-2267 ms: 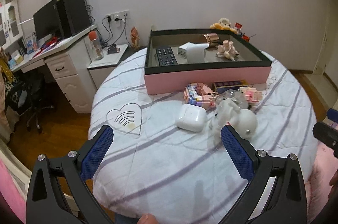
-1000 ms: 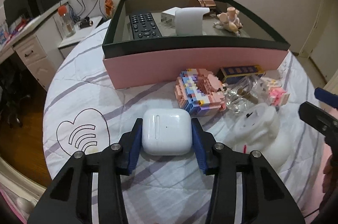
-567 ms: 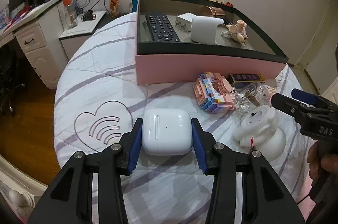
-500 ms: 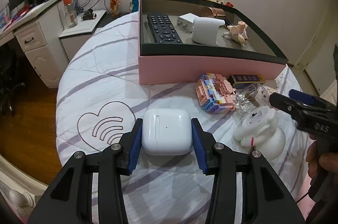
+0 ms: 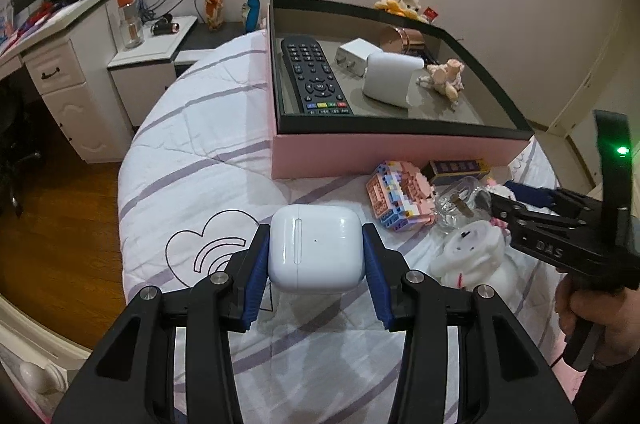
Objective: Organize rigid objects
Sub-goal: 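Grasp the white earbud case with the left gripper while the right grasps the pink block figure, then carry the earbud case and block figure into the box and open both grippers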
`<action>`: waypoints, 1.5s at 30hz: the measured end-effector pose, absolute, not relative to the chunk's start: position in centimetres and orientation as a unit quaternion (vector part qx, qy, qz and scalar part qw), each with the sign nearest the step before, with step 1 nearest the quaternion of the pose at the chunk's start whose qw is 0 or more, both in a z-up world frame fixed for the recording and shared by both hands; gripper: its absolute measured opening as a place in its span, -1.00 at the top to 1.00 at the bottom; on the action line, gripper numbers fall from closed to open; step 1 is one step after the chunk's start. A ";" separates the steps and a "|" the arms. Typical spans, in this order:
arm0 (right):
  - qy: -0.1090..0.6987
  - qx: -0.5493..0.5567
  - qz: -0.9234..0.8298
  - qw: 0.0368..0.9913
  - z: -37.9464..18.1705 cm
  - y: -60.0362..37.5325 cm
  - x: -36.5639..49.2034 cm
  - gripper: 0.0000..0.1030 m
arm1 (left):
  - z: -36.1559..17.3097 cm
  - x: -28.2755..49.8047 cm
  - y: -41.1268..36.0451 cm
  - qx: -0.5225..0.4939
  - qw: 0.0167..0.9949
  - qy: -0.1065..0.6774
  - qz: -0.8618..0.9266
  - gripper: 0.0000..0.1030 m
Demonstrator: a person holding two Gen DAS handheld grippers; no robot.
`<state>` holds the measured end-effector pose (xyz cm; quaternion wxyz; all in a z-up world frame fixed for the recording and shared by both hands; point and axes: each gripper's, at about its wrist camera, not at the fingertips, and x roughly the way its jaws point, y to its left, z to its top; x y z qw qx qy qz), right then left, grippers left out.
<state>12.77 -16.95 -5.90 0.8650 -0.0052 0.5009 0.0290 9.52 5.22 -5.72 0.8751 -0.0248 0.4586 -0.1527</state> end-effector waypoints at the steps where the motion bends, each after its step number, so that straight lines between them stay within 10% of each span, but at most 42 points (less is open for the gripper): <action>1: 0.507 -0.018 0.027 0.861 -6.3 -16.8 12.9 0.09 | -5.5 9.4 5.2 -0.026 0.876 0.457 -0.152 0.14; 29: 0.405 0.024 0.100 0.909 5.8 -19.9 16.8 0.15 | 3.4 14.6 0.6 -0.001 0.903 0.407 -0.134 0.13; 45: 0.480 0.027 0.082 0.873 -0.2 -19.9 22.3 0.14 | -1.7 20.5 -2.9 0.017 0.873 0.468 -0.136 0.13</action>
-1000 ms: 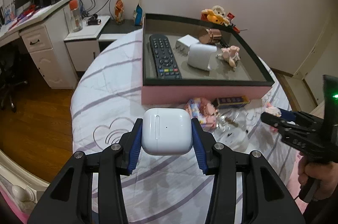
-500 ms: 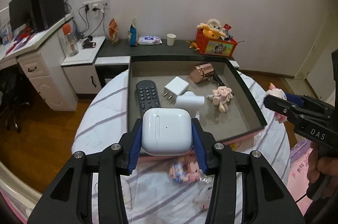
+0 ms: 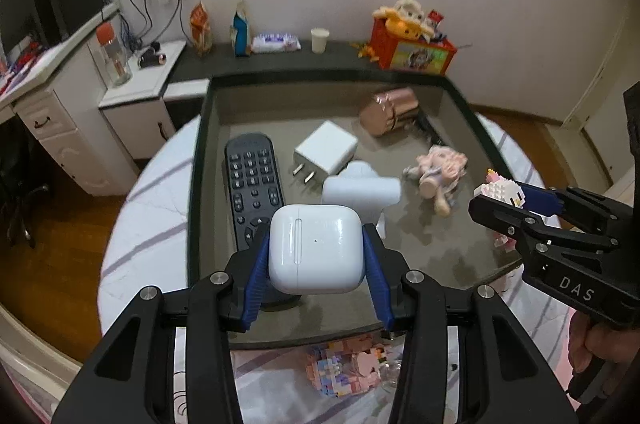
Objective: Organize rigid objects
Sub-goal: 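Carry the earbud case and block figure into the box and open both grippers, then withdraw both grippers from the box toward the remaining items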
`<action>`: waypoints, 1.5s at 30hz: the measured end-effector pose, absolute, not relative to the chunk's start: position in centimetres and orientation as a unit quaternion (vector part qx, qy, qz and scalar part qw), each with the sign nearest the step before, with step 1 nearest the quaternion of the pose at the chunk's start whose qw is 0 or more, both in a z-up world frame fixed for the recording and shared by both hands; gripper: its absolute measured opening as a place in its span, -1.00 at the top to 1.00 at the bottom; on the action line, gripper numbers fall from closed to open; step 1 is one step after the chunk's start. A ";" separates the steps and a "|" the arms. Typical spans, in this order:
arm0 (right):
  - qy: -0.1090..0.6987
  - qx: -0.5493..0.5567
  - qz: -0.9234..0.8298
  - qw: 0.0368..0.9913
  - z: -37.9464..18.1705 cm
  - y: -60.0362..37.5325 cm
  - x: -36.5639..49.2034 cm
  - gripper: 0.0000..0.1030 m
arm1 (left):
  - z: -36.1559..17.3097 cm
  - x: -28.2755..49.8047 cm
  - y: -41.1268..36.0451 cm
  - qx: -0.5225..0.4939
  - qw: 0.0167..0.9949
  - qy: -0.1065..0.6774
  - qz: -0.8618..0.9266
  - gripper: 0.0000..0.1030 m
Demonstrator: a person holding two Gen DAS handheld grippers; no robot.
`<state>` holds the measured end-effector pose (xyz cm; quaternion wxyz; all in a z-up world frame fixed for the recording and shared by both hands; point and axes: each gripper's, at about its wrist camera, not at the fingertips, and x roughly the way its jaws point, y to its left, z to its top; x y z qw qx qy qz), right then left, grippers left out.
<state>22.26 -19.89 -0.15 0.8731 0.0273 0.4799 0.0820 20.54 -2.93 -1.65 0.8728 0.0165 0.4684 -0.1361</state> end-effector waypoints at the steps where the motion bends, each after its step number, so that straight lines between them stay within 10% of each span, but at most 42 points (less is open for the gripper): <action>1: 0.483 0.027 0.080 0.871 -0.5 -19.9 22.3 0.14 | -2.0 20.8 -3.0 0.018 0.870 0.473 -0.136 0.13; 7: 0.485 0.024 0.068 0.871 -1.1 -20.4 22.3 0.13 | -3.7 21.5 -3.5 0.027 0.862 0.490 -0.124 0.10; 11: 0.482 0.026 0.063 0.874 -1.1 -20.8 22.3 -0.04 | -3.4 21.1 -3.3 0.028 0.866 0.484 -0.121 -0.75; 14: 0.469 0.027 0.066 0.880 -0.8 -20.7 22.1 -0.52 | -2.5 20.5 -3.0 0.030 0.876 0.468 -0.113 -0.94; 24: 0.445 0.048 0.063 0.892 1.2 -20.8 20.1 -1.00 | 0.7 17.5 -1.4 0.028 0.897 0.432 -0.091 -0.99; 45: 0.390 0.049 0.053 0.918 5.5 -19.5 8.2 -1.00 | 4.7 6.2 2.5 -0.001 0.926 0.370 -0.071 -0.99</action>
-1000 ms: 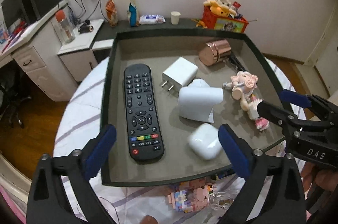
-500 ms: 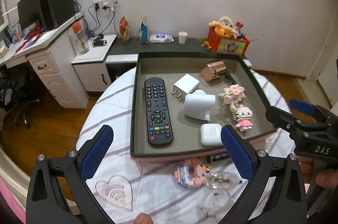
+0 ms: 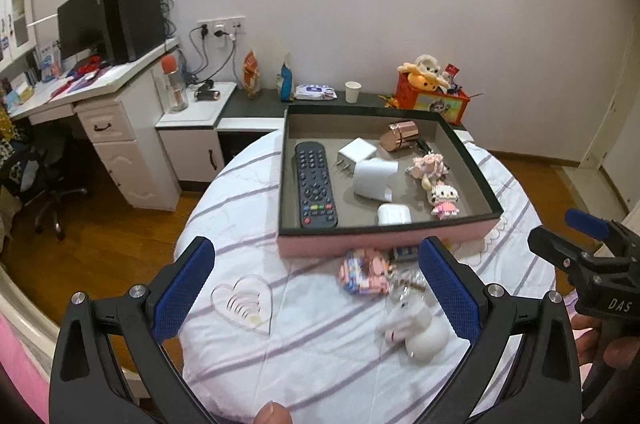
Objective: Organize rigid objects
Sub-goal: 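Withdraw both grippers from the box toward the remaining items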
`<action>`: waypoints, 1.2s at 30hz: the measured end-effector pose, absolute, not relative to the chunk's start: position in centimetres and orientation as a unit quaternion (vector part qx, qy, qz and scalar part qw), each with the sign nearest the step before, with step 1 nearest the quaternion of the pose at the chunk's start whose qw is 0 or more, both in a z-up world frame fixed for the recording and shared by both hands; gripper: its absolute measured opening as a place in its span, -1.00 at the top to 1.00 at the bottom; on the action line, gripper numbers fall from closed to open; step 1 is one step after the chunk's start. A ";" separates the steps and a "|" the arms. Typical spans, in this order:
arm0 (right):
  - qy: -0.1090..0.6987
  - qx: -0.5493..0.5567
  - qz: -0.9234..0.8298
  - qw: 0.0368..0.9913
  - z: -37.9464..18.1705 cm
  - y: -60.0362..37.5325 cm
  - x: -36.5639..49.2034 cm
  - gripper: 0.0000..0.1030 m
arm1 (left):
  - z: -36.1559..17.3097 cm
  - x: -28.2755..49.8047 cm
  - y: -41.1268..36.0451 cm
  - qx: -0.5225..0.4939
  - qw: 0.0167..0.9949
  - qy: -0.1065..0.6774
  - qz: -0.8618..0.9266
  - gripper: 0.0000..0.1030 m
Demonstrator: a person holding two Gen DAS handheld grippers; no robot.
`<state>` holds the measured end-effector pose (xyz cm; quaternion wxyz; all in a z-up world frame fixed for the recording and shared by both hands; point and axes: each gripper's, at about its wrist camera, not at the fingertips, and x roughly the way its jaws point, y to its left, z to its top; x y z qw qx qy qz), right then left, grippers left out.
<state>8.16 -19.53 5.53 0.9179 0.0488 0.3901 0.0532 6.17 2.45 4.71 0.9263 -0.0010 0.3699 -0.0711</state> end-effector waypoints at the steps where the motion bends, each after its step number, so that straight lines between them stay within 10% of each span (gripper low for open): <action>1: 0.390 0.050 0.050 0.918 5.4 -19.5 7.7 -1.00 | 4.6 5.7 2.6 -0.003 0.926 0.371 -0.070 -0.99; 36: 0.409 0.060 0.035 0.910 2.9 -20.7 3.3 -1.00 | -3.3 2.2 -2.5 -0.017 0.887 0.449 -0.105 -0.99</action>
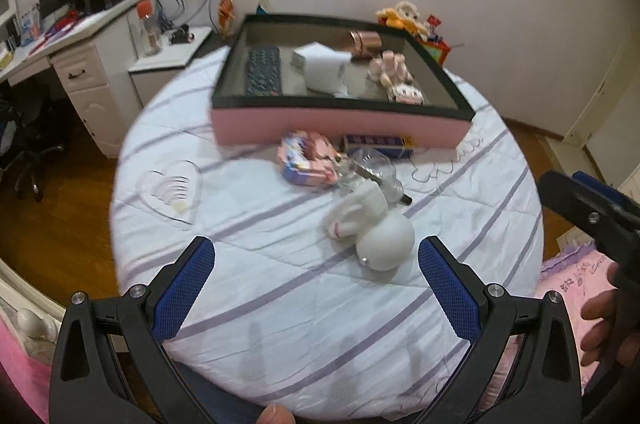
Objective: Organize rigid objects
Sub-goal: 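Withdraw both grippers from the box toward the remaining items, then grasp the white figurine with the left gripper while the right grasps the glass bottle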
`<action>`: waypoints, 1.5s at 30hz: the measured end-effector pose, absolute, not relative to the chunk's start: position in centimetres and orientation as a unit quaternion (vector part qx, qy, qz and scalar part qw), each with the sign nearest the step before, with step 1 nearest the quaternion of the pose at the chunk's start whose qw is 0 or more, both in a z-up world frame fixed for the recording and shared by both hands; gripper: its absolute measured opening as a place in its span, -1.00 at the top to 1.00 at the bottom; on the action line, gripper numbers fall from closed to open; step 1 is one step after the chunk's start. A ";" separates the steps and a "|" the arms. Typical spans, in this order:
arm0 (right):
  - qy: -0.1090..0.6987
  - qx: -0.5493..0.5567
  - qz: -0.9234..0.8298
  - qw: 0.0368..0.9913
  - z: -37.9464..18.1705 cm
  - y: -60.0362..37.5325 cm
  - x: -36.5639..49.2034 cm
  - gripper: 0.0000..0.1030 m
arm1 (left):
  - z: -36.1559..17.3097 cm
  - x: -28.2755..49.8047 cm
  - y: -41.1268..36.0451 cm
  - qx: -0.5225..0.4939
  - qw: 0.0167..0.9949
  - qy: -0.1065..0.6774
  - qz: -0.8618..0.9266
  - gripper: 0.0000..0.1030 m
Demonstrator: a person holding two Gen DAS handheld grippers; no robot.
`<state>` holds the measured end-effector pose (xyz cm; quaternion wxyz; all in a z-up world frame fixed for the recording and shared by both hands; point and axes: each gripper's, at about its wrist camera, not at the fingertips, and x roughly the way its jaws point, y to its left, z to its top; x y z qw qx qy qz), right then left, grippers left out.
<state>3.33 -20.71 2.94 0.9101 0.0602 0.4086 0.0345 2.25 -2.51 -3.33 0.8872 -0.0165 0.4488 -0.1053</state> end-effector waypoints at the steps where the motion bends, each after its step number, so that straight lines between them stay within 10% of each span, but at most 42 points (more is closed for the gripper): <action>1: 0.410 0.061 0.034 0.909 2.8 -20.9 3.5 -1.00 | -3.8 2.6 -2.9 -0.016 0.886 0.452 -0.105 -0.99; 19: 0.452 0.070 0.037 0.888 -0.9 -21.9 6.9 -1.00 | -8.9 6.8 -4.1 -0.082 0.867 0.473 -0.132 -0.98; 21: 0.455 0.069 0.039 0.887 -1.1 -21.7 7.1 -1.00 | -9.0 6.9 -4.2 -0.081 0.869 0.469 -0.136 -0.89; 24: 0.458 0.067 0.041 0.886 -1.3 -21.6 7.2 -1.00 | -8.7 7.0 -4.1 -0.085 0.867 0.466 -0.153 -0.22; 45: 0.485 0.023 0.074 0.871 -4.1 -17.7 9.9 -1.00 | -6.9 5.6 1.9 -0.075 0.875 0.462 -0.123 -0.23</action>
